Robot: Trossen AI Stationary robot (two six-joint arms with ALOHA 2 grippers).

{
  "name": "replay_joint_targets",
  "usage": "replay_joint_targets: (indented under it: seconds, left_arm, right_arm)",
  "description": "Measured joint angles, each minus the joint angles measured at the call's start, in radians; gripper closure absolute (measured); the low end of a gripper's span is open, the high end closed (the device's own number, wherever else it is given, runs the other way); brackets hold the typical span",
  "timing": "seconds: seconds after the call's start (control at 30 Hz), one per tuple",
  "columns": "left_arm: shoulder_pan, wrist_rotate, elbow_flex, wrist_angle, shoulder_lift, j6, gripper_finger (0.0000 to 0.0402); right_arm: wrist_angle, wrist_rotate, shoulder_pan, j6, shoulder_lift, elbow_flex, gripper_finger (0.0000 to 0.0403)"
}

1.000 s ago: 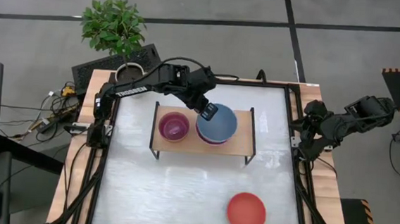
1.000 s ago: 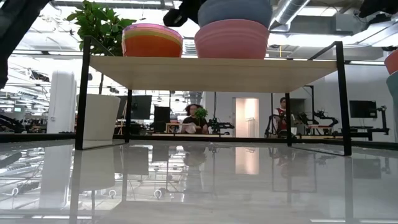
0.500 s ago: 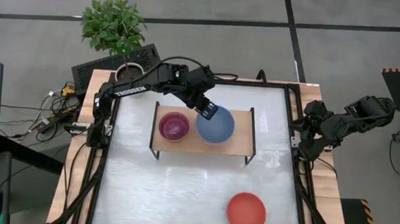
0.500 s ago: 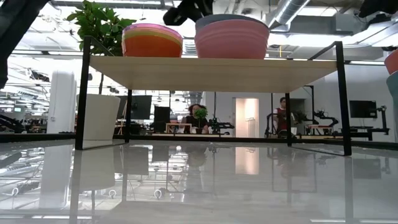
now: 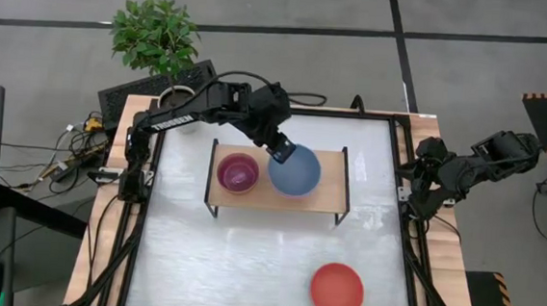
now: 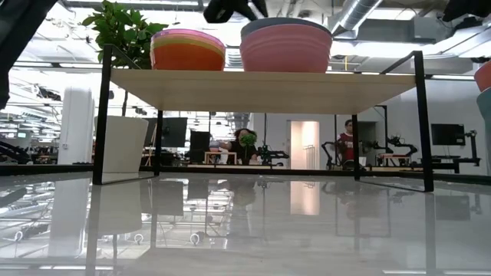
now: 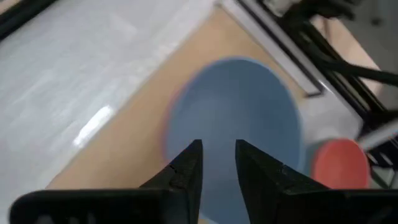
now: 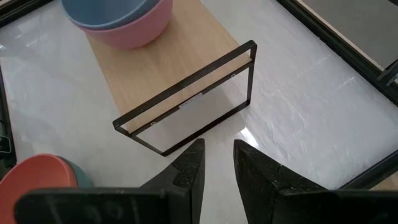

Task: Place and stack bowls onto a shelf
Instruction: Stack the large blue bowl on top of the pink bowl on the shelf, then stack the large orange bowl on top of the blue bowl on the shelf

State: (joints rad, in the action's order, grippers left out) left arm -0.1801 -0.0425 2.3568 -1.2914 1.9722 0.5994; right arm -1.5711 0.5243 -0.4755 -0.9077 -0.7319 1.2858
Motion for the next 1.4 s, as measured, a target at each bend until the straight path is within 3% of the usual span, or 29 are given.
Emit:
replay_joint_targets:
  seconds: [0.27,0.4,0.8,0.97,1.13,1.4]
  left_arm:
    - [0.021,0.024,-0.003,-0.057,0.025,-0.048,0.0395]
    - [0.01,0.073,-0.022,-0.087,0.024,-0.029,0.0399]
    - [0.004,0.076,-0.121,-0.06,0.027,-0.014,0.0401]
    - [0.004,0.066,-0.111,-0.066,0.026,-0.011,0.0401]
    - [0.016,0.043,-0.02,-0.076,0.022,0.005,0.0401]
    - [0.164,-0.005,-0.004,0.191,0.022,-0.007,0.0401]
  right_arm:
    - [0.0,0.0,0.0,0.0,0.0,0.0,0.029]
    - [0.0,0.0,0.0,0.0,0.0,0.0,0.029]
    - [0.0,0.0,0.0,0.0,0.0,0.0,0.029]
    - [0.0,0.0,0.0,0.0,0.0,0.0,0.029]
    - [0.0,0.0,0.0,0.0,0.0,0.0,0.029]
    - [0.0,0.0,0.0,0.0,0.0,0.0,0.029]
